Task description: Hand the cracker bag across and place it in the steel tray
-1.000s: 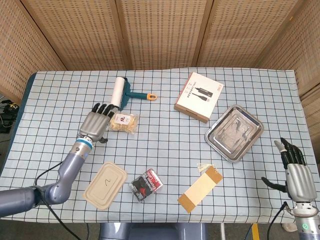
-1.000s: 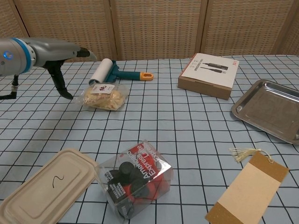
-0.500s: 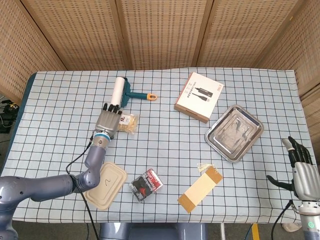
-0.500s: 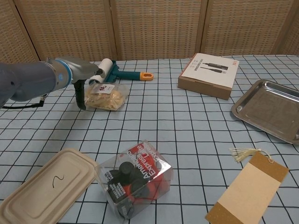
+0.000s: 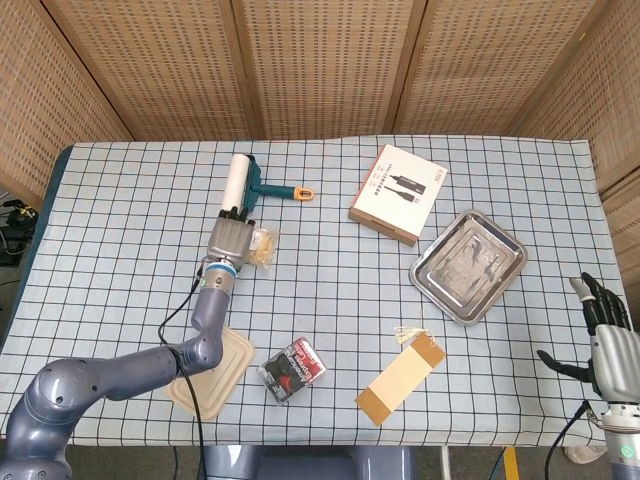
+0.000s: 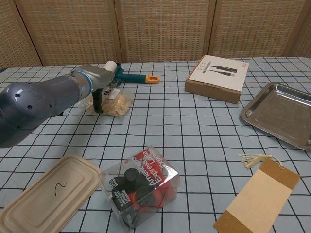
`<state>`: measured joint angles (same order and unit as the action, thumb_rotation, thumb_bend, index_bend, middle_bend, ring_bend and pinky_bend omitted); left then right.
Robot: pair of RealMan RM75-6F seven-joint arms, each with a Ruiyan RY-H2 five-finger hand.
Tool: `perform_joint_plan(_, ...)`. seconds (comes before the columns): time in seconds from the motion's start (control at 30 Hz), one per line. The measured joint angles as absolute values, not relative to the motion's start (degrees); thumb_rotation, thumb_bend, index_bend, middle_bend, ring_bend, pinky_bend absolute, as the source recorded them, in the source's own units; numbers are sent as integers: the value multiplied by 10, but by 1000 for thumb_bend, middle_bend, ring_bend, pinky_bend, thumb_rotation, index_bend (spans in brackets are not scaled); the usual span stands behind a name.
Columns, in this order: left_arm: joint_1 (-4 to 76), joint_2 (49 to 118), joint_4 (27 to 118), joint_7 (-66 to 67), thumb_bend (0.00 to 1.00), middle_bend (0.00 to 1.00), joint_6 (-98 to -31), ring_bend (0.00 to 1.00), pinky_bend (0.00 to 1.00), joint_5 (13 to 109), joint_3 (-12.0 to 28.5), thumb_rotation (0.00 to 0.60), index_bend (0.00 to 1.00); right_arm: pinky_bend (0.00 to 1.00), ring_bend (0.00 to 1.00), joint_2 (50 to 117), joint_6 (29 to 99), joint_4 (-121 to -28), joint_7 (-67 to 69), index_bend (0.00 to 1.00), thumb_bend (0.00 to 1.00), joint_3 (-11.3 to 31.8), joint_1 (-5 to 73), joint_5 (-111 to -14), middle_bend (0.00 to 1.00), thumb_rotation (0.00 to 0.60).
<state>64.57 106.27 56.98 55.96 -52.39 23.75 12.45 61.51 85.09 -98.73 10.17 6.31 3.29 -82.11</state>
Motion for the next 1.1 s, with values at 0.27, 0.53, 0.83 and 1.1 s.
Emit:
perform_joint_plan(0.27, 629, 1069, 571, 496, 367, 379, -540, 358, 416, 317, 129, 600, 634, 0, 0, 615, 854, -991, 102, 0, 111, 60, 30, -828, 0, 600)
perform_joint_plan(0.53, 630, 1048, 647, 429, 366, 367, -558, 357, 414, 385, 164, 600, 607, 0, 0, 615, 853, -989, 103, 0, 110, 62, 31, -825, 0, 600)
perform_joint_plan(0.83, 664, 1094, 679, 419, 242, 50, -575, 78, 179, 440, 183, 600, 180, 0, 0, 616, 854, -985, 111, 0, 110, 64, 30, -823, 0, 600)
perform_joint_plan(1.1, 679, 1104, 704, 475, 0, 0, -586, 0, 0, 412, 190, 600, 0, 0, 0, 616, 850, -984, 111, 0, 109, 63, 29, -820, 0, 600)
